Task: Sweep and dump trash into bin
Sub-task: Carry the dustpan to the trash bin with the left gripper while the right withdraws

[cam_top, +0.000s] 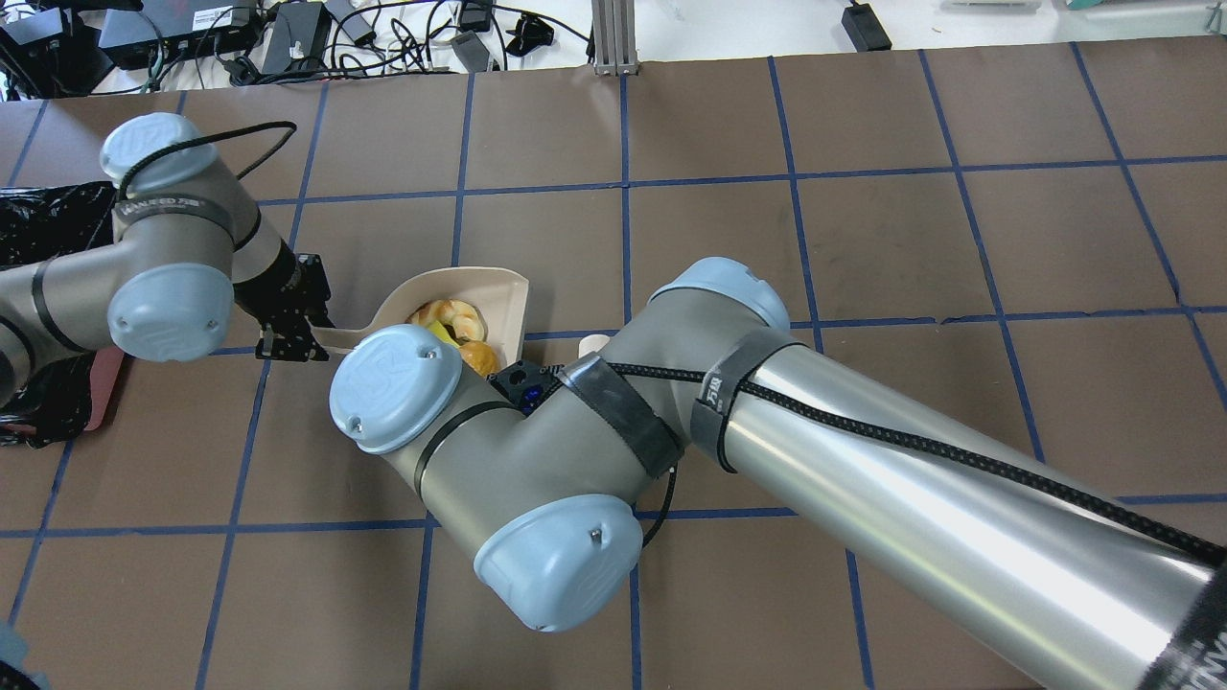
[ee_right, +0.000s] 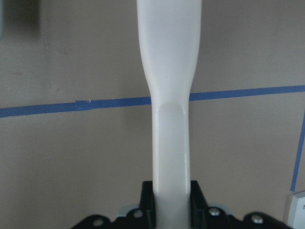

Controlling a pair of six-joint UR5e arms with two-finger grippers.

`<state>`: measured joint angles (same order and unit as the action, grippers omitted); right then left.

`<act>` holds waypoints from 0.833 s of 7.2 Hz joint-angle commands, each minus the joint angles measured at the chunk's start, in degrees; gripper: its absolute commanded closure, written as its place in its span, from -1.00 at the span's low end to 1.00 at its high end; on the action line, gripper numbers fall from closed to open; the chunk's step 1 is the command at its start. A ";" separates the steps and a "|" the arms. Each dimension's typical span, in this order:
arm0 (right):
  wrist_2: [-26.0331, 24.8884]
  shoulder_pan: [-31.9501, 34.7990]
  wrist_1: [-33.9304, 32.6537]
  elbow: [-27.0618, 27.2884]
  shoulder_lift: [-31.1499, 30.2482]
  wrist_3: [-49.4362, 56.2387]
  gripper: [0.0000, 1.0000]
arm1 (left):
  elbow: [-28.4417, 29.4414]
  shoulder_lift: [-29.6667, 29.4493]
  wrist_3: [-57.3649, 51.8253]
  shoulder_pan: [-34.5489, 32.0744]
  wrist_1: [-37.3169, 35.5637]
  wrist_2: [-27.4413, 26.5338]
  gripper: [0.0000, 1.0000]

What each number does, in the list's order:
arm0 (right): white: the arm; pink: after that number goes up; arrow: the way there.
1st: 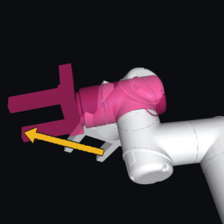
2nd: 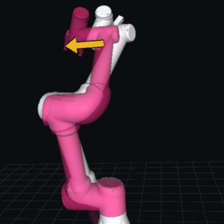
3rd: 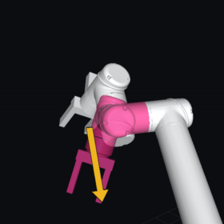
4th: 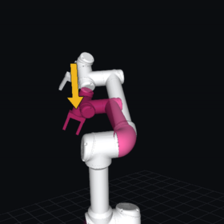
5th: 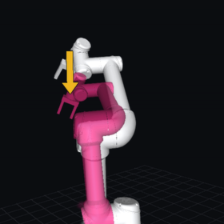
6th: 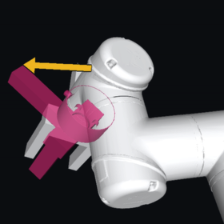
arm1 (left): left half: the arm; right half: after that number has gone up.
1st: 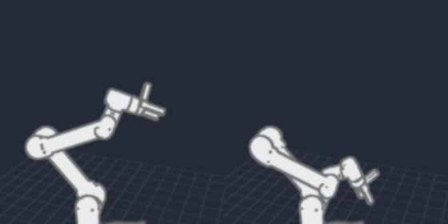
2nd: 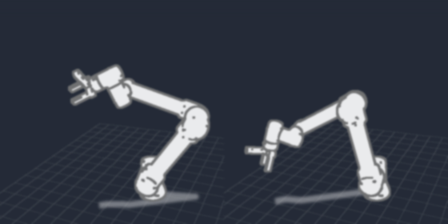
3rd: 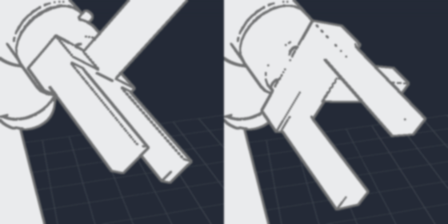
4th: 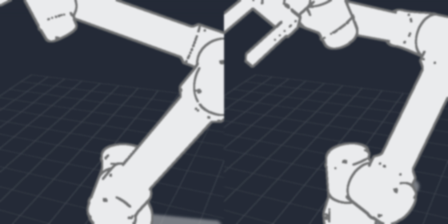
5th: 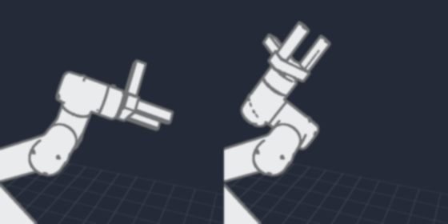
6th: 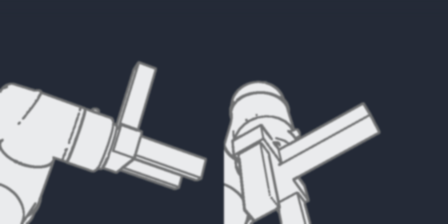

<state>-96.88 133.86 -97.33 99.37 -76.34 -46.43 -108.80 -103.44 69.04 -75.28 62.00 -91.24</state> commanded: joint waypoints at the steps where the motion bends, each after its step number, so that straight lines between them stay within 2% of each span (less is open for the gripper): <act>1: -0.15 -3.93 0.55 0.12 -1.52 4.22 1.00 | 10.14 -0.27 -4.08 4.25 10.47 -0.77 1.00; 4: 1.69 -14.56 0.56 0.12 -4.25 14.32 1.00 | 14.56 -0.18 -11.36 11.62 10.69 -1.48 1.00; 6: 2.31 -21.49 0.38 0.03 -6.27 21.16 1.00 | 15.89 0.34 -20.03 21.08 12.87 -1.39 1.00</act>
<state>-94.89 116.78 -96.80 99.47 -81.40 -29.75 -93.68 -103.37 54.34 -60.02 73.36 -92.66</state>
